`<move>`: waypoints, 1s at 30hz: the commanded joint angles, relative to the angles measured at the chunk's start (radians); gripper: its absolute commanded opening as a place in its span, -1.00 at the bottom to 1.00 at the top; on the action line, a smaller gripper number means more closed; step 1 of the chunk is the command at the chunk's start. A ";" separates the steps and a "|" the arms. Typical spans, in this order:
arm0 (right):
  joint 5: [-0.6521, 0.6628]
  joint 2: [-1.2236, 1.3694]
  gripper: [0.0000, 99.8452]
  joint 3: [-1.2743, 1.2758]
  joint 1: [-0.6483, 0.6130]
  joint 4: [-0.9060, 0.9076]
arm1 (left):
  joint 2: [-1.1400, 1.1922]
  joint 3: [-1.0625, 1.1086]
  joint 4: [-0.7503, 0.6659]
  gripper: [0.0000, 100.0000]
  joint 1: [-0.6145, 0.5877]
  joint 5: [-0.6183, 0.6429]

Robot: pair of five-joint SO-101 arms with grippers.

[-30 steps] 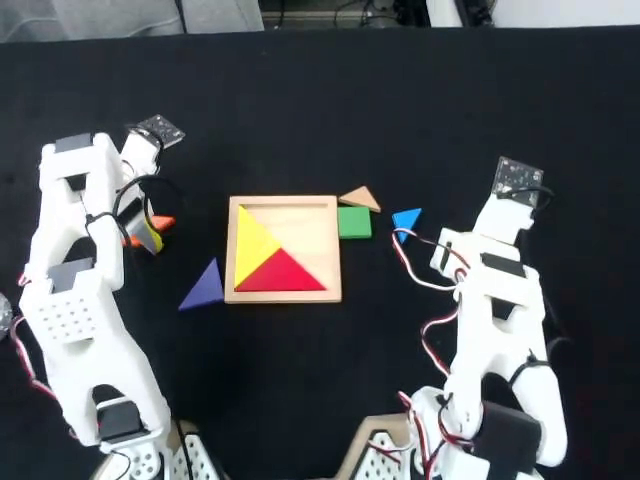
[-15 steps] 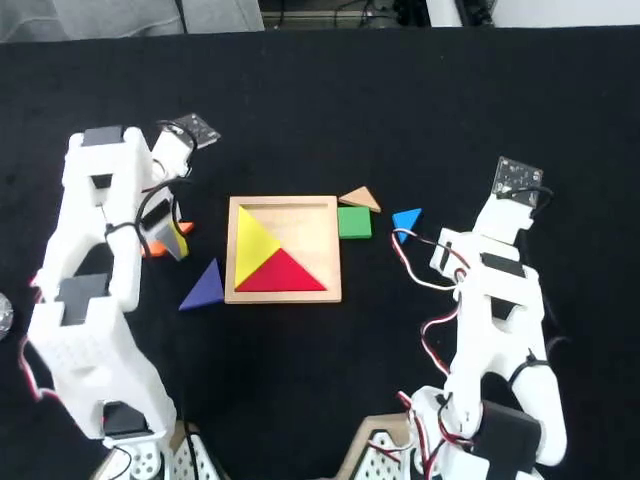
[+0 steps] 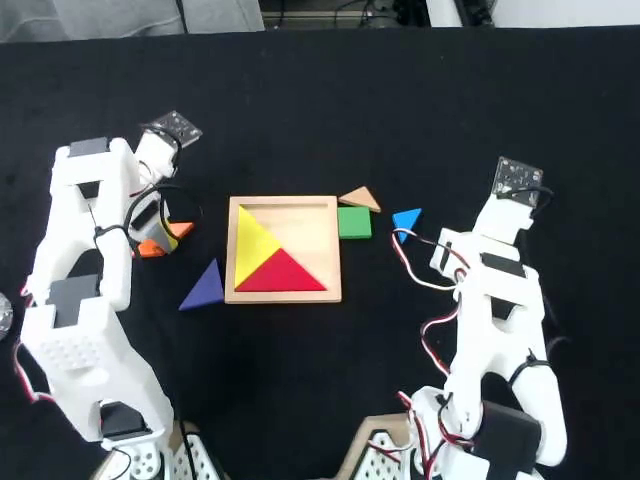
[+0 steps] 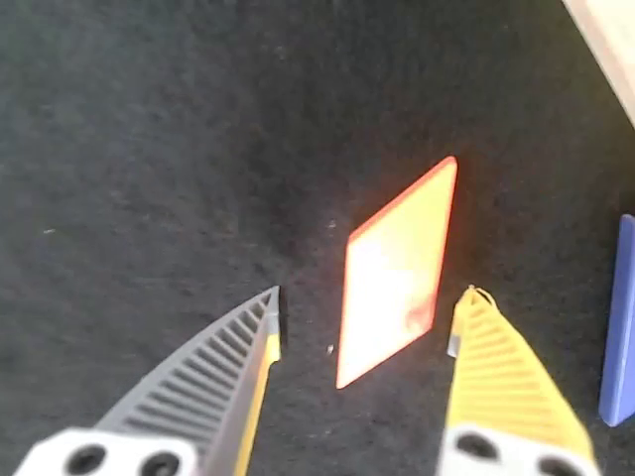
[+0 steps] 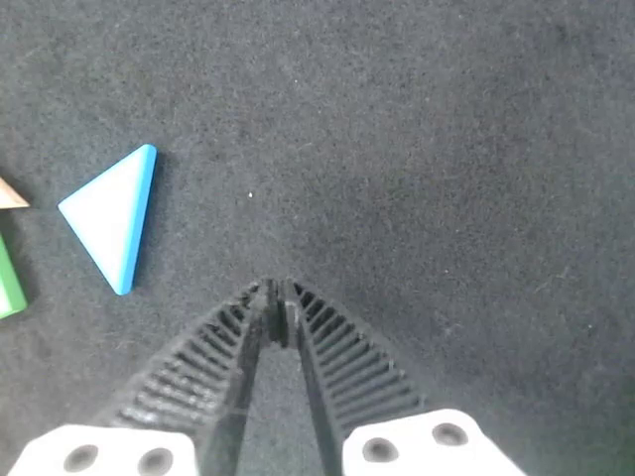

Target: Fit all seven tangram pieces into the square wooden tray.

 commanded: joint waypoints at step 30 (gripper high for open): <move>-0.003 -0.036 -0.97 -0.059 -0.021 -0.018 | 0.140 -0.150 0.002 -0.45 -0.013 0.003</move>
